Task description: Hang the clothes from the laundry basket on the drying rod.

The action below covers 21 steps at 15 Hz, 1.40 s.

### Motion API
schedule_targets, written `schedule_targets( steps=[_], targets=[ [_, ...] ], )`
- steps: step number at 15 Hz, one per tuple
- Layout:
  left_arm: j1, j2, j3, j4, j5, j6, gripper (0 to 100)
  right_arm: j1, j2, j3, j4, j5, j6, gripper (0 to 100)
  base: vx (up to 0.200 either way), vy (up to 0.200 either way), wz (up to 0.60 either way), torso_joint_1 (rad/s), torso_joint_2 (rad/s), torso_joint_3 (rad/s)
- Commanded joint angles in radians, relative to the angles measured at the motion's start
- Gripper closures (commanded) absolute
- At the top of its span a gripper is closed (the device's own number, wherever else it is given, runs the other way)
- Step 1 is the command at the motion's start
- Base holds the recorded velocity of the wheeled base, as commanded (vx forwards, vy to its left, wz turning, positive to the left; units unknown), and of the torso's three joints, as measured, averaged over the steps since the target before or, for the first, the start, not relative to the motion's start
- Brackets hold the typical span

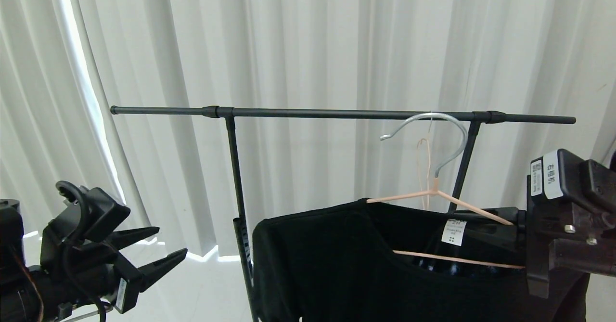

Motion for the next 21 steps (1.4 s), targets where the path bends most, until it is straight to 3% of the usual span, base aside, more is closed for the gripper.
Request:
schedule_targets(
  steps=[1,5,7,8,9,12,13,14,16,19,21],
  targets=[
    [-0.004,-0.035,-0.023,-0.001,-0.007,-0.013,0,-0.018,0.000,0.013,-0.002,0.000,-0.001,100,0.000,0.000,0.00,0.000,0.00,0.000],
    [-0.033,-0.150,-0.113,-0.001,0.011,-0.205,0,-0.119,-0.046,0.087,0.004,-0.026,-0.001,100,0.000,0.000,0.00,0.000,0.00,0.000],
    [-0.024,-0.154,-0.196,-0.001,0.119,-0.312,0,-0.152,-0.073,0.111,0.053,-0.121,0.030,100,0.000,0.000,0.00,0.000,0.00,0.000],
    [-0.022,-0.141,-0.276,0.011,0.205,-0.424,0,-0.150,-0.087,0.101,0.130,-0.212,0.094,100,0.000,0.000,0.00,0.000,0.00,0.000],
    [-0.021,-0.118,-0.333,0.047,0.243,-0.449,0,-0.150,-0.089,0.081,0.187,-0.282,0.147,100,0.000,0.000,0.00,0.000,0.00,0.000],
    [-0.005,-0.122,-0.412,0.243,0.254,-0.440,0,-0.152,-0.089,0.027,0.300,-0.423,0.269,100,0.000,0.000,0.00,0.000,0.00,0.000],
    [-0.024,-0.144,-0.412,0.399,0.261,-0.377,0,-0.152,-0.087,0.010,0.352,-0.466,0.314,100,0.000,0.000,0.00,0.000,0.00,0.000],
    [-0.024,-0.156,-0.392,0.516,0.323,-0.274,0,-0.152,-0.085,0.004,0.378,-0.485,0.345,100,0.000,0.000,0.00,0.000,0.00,0.000],
    [-0.047,-0.167,-0.297,0.541,0.495,-0.151,0,-0.152,-0.085,0.005,0.404,-0.517,0.386,100,0.000,0.000,0.00,0.000,0.00,0.000],
    [-0.125,-0.245,-0.225,0.538,0.508,-0.139,0,-0.152,-0.079,0.009,0.427,-0.534,0.461,100,0.000,0.000,0.00,0.000,0.00,0.000],
    [-0.130,-0.276,-0.202,0.538,0.511,-0.139,0,-0.150,-0.066,0.009,0.426,-0.534,0.499,100,0.000,0.000,0.00,0.000,0.00,0.000]
  ],
)
